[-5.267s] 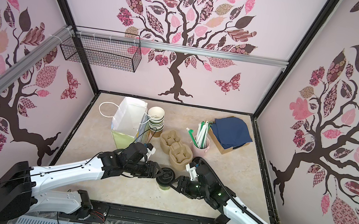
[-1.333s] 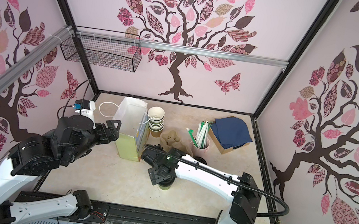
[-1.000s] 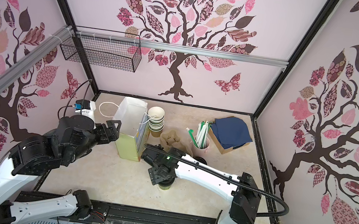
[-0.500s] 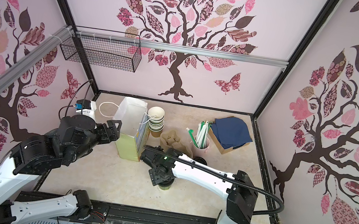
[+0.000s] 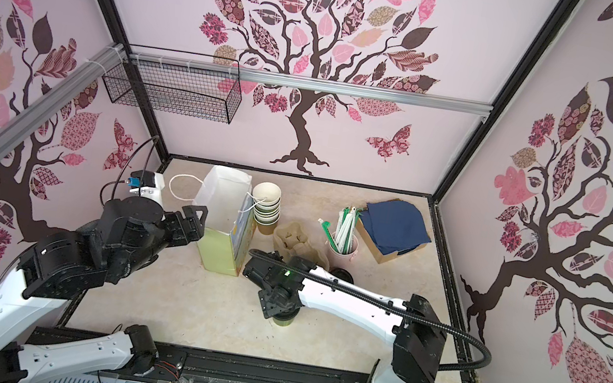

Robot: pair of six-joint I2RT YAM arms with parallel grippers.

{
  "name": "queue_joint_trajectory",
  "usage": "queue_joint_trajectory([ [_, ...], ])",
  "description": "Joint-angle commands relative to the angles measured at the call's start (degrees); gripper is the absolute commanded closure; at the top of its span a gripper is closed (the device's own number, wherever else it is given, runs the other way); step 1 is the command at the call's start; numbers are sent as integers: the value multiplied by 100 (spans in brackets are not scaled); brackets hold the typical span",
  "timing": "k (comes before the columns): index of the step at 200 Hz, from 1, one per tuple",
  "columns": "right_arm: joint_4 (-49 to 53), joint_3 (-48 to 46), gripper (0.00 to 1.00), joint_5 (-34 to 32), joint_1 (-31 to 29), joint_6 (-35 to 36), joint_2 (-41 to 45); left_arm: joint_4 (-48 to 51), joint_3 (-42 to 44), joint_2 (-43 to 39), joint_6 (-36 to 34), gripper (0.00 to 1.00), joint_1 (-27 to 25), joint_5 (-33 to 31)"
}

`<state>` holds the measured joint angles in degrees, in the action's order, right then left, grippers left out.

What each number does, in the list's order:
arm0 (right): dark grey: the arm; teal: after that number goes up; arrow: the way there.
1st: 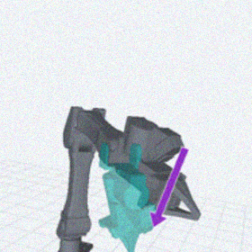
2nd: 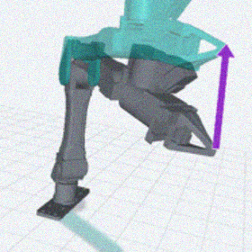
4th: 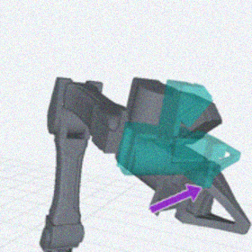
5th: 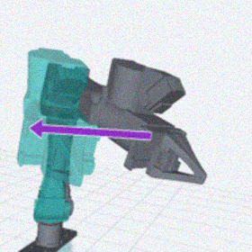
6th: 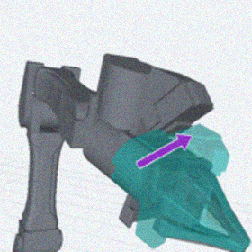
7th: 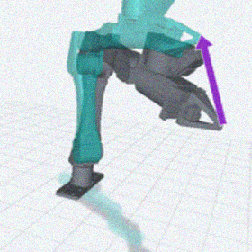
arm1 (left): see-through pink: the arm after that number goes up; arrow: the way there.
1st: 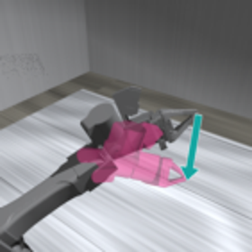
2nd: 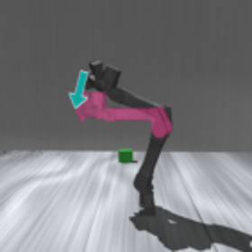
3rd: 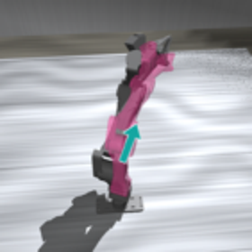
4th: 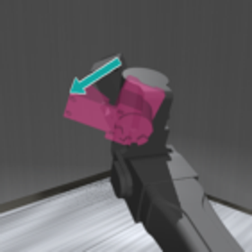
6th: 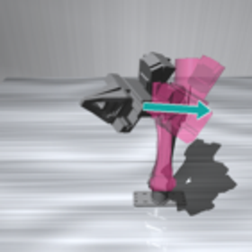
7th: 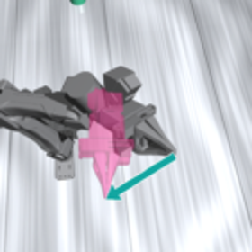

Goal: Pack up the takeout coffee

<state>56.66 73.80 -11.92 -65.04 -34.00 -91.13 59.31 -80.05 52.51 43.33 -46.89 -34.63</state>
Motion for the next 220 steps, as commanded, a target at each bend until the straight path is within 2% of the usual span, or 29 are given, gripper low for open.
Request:
queue_joint_trajectory([
  [1,481,-295,21,-26,99,-104,242,63,-239,5,0,15,14,-26],
  [86,627,-1086,21,-224,942,173,975,98,-265,53,25,16,14,7],
  [107,620,-1179,20,-224,992,153,1018,151,-300,92,61,16,11,18],
  [170,597,-923,8,-101,994,99,1067,153,-360,159,44,15,14,0],
  [220,571,-817,8,-50,993,43,1125,160,-388,206,35,15,15,0],
])
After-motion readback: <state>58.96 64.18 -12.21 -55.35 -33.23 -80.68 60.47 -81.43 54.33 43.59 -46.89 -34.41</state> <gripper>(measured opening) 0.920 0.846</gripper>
